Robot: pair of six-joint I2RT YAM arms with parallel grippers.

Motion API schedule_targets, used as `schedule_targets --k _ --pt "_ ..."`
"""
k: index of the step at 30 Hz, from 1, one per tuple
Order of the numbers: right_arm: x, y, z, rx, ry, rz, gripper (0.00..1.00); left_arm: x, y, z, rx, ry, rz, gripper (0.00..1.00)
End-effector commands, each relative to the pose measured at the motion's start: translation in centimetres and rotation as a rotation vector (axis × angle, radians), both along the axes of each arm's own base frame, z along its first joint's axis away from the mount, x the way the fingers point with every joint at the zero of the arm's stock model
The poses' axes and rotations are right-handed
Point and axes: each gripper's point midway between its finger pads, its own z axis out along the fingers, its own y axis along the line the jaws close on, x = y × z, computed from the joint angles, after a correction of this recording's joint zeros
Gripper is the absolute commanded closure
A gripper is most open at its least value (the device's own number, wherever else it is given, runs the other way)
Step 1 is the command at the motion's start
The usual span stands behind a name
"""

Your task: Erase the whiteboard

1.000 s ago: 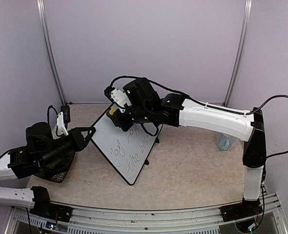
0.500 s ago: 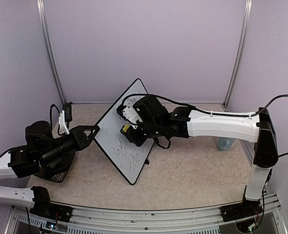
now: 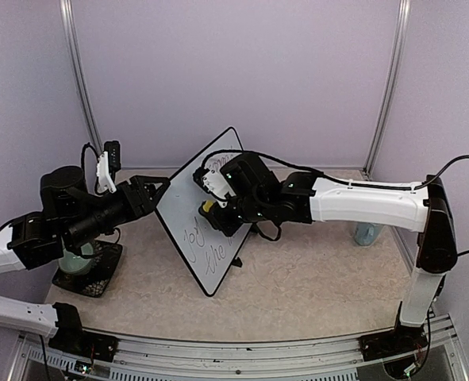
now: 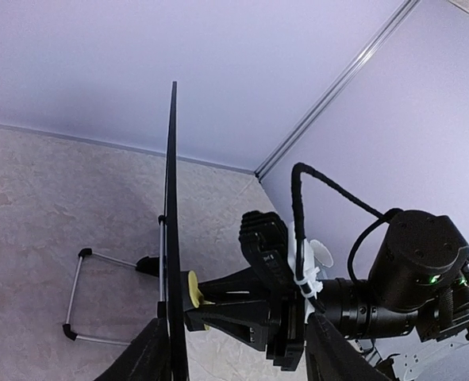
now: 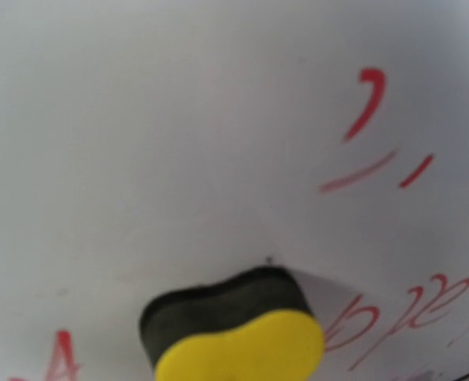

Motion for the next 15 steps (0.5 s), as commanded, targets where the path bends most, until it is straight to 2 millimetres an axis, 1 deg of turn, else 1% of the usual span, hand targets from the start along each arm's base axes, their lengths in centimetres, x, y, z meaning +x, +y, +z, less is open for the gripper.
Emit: schedule_targets --k 1,4,6,9,11,14,15 --pt "-0.4 -0.9 1.2 0.016 -0.014 -0.002 1.00 0.4 0.1 4.8 -0.059 -0.080 0.015 0.41" --pt "-0.5 -1.1 2.0 0.036 -0.025 -0.003 1.00 1.0 0.3 5.1 -0.049 -0.076 0.029 0.39" --pt "-0.6 -1.1 2.0 0.037 -0.023 -0.001 1.00 1.0 0.4 5.1 -0.055 -0.074 0.027 0.39" --pt "-0.6 -1.0 1.6 0.033 -0.018 0.000 1.00 0.9 0.9 4.9 -0.067 -0.068 0.040 0.38" --pt "-0.6 -0.9 1.7 0.038 -0.019 0.001 1.00 1.0 1.3 4.8 -0.067 -0.069 0.055 0.38" --pt "-0.3 -0.7 2.7 0.050 -0.037 -0.001 1.00 2.0 1.5 4.3 -0.027 -0.048 0.068 0.37" --pt "-0.1 -0.6 3.2 0.052 -0.050 -0.002 1.00 2.4 1.2 3.7 -0.002 -0.030 0.064 0.37"
